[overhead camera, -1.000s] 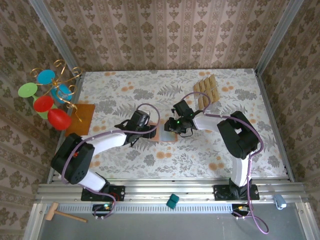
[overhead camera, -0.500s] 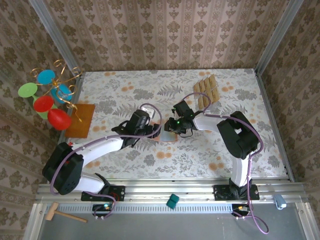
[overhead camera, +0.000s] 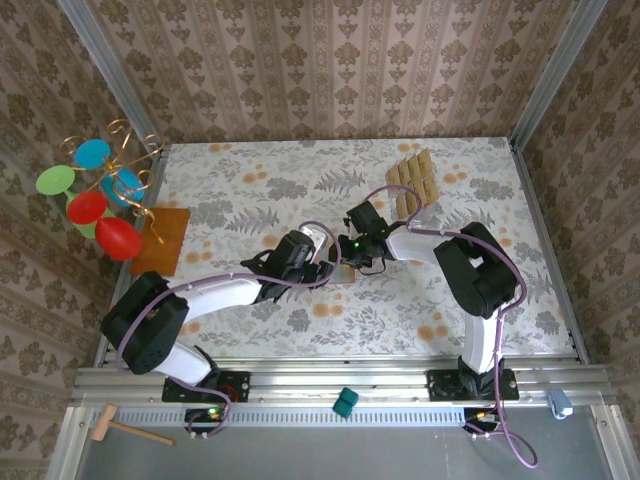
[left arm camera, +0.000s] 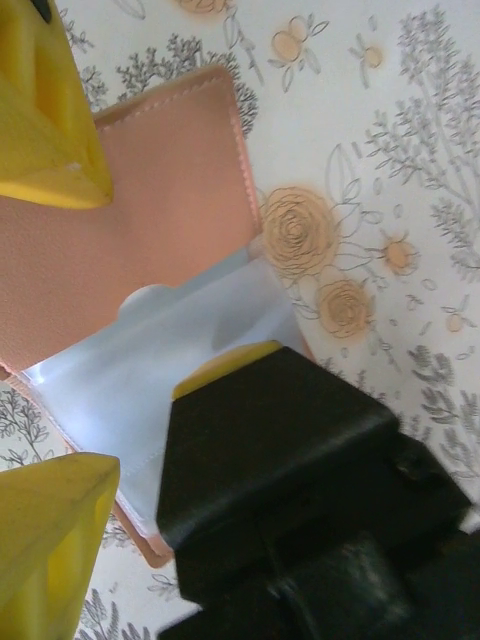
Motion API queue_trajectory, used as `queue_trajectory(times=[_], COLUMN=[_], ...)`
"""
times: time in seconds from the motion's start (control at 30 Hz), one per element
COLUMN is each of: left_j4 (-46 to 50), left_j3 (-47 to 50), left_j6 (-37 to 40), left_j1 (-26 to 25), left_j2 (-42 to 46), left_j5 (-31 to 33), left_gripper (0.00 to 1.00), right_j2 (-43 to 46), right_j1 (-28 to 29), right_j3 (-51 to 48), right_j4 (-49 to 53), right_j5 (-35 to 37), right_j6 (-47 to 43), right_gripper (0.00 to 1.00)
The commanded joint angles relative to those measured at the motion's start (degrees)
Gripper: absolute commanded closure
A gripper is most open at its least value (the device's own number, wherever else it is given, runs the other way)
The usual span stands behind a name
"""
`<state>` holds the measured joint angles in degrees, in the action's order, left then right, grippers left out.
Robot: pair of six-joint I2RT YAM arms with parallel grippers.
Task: Put the credit cards into the card holder
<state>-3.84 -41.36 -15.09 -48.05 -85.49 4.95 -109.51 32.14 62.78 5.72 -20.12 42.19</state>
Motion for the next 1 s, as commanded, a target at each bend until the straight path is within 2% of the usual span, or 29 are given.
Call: queue_trajectory(times=[0.0,0.63,0.97], left_j4=[-1.88,-2.58,-3.24], left_j3=[1.04,1.64,2.47], left_j6=[1.86,2.44,1.63], left_j1=[-0.70,-0.96,-1.08], left_j2=[-1.27,-6.33,-7.36], left_j5=[0.60,3.88,4.96], left_gripper=[0.35,0.36,0.40], right_j2=[-0.27,0.76,3.69], right_j1=[0.38,0.29,-0.58], right_j3=[-1.01,-0.49,0.41], right_j4=[-0.01,0.61,2.10], right_j5=[0.19,0.08,-0.09], right_j6=[0.30,-0.05,-0.53], right_gripper=[0.71,0.71,0.67])
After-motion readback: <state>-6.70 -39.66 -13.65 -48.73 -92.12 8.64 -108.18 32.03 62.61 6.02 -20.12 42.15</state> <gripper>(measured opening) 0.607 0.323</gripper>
